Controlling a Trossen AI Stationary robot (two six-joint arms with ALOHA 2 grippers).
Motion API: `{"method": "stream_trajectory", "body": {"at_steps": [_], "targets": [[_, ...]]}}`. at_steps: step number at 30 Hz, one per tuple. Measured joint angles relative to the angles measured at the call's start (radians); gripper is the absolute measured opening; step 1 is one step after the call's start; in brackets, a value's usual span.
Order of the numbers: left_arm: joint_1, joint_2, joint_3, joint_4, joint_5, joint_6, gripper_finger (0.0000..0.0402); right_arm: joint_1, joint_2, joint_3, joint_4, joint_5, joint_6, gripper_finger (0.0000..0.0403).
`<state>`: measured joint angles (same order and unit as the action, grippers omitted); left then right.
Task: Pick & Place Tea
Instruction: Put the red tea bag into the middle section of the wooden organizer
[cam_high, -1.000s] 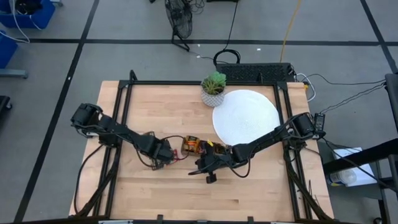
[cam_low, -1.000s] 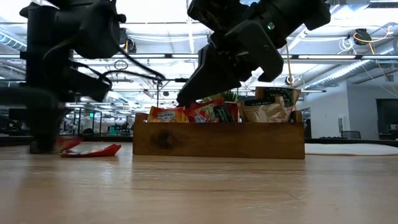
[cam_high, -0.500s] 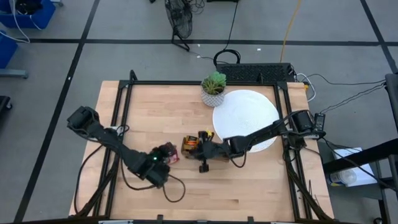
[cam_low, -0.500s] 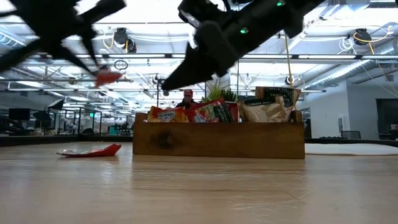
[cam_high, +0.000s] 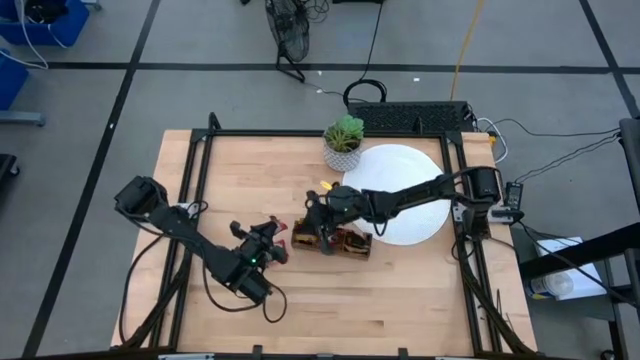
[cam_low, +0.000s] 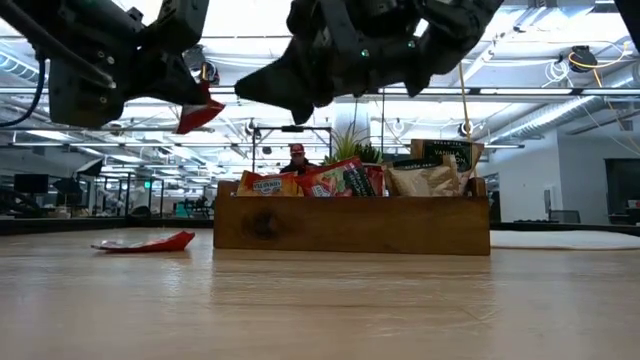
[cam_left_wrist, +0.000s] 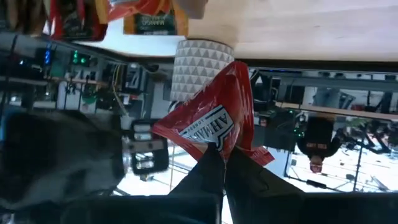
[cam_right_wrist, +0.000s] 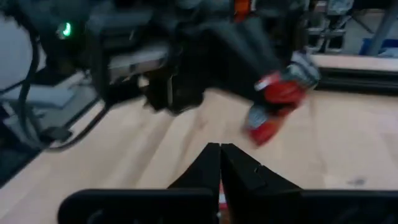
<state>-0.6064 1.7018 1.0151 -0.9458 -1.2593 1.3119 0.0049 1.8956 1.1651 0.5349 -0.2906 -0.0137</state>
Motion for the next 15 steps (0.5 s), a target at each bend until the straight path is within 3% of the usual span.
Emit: {"method": "stream_trajectory", "body": {"at_steps": [5,10,15], "targets": [[-0.003,0.009,0.0,0.014,0.01,-0.016,0.0004,-0.025,0.001,-0.004,-0.015,0.012,-0.092,0.0061],[0.0,0.009,0.0,0.047,0.028,0.002,0.0004,-0.025,0.002,-0.003,0.02,0.133,-0.182,0.015],[0.009,0.009,0.0,0.136,0.054,0.085,0.0007,-0.027,0.013,-0.003,0.068,0.105,-0.184,0.0194]]}}
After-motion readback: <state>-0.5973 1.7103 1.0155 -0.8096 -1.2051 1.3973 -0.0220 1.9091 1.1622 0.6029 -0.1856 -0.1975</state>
